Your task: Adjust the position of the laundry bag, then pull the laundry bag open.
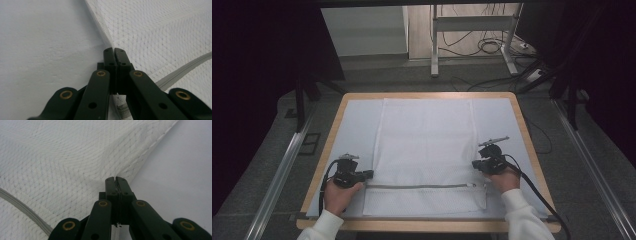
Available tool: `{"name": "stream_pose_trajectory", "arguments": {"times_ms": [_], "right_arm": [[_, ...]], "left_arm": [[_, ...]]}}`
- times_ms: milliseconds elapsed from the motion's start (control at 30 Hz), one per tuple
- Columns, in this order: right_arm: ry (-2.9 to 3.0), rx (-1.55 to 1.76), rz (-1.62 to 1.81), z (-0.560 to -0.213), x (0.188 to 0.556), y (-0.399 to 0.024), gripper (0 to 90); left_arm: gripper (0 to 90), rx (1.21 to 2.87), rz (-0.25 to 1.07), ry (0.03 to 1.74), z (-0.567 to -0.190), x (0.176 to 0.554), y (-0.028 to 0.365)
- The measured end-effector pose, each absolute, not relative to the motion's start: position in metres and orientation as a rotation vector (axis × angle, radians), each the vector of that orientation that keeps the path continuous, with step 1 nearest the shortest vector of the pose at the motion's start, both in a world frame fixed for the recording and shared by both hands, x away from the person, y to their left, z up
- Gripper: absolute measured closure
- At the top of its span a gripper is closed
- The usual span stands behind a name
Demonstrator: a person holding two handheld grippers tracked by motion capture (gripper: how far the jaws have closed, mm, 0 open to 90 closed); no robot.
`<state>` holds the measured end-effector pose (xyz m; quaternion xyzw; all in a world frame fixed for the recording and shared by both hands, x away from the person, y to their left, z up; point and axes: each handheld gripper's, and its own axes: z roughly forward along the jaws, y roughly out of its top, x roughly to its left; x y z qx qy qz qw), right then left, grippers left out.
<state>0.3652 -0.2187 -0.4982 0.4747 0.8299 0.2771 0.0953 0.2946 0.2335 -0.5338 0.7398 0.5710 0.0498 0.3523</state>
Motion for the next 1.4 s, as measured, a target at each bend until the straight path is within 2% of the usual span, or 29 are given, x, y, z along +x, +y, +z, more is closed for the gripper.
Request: {"name": "stream_pose_trajectory", "arguments": {"times_ms": [367,400,533,567,600,667,700,733,767,800,967,1400], "right_arm": [[2.461,1.401,0.811,-0.5,0.366,-0.219,87.1],[2.456,1.393,0.813,-0.5,0.365,-0.22,83.3],[2.421,1.374,0.843,-0.496,0.364,-0.225,64.1],[2.421,1.374,0.843,-0.496,0.364,-0.225,64.1],[2.398,1.376,0.892,-0.492,0.363,-0.229,55.5],[2.39,1.371,0.908,-0.489,0.362,-0.231,53.0],[2.377,1.367,0.934,-0.487,0.361,-0.232,49.8],[2.367,1.348,0.973,-0.484,0.358,-0.234,43.6],[2.367,1.348,0.973,-0.484,0.358,-0.234,43.6],[2.357,1.317,1.008,-0.48,0.354,-0.235,39.2],[2.342,1.254,1.068,-0.474,0.345,-0.235,35.2],[2.281,1.266,1.135,-0.469,0.34,-0.246,33.4]], "left_arm": [[87.2,1.923,0.14,1.47,-0.535,0.294,0.232],[82.8,1.922,0.141,1.467,-0.535,0.294,0.232],[55.9,1.905,0.214,1.436,-0.529,0.291,0.228],[55.9,1.901,0.244,1.421,-0.525,0.289,0.227],[47.6,1.894,0.268,1.407,-0.522,0.287,0.226],[39.8,1.882,0.291,1.384,-0.516,0.285,0.225],[39.8,1.877,0.296,1.375,-0.513,0.284,0.223],[34.9,1.872,0.307,1.352,-0.508,0.282,0.221],[33.7,1.872,0.307,1.352,-0.508,0.282,0.221],[32.9,1.872,0.31,1.338,-0.506,0.281,0.219],[31.7,1.885,0.301,1.306,-0.5,0.278,0.208],[32.6,1.895,0.262,1.236,-0.483,0.278,0.181]]}}
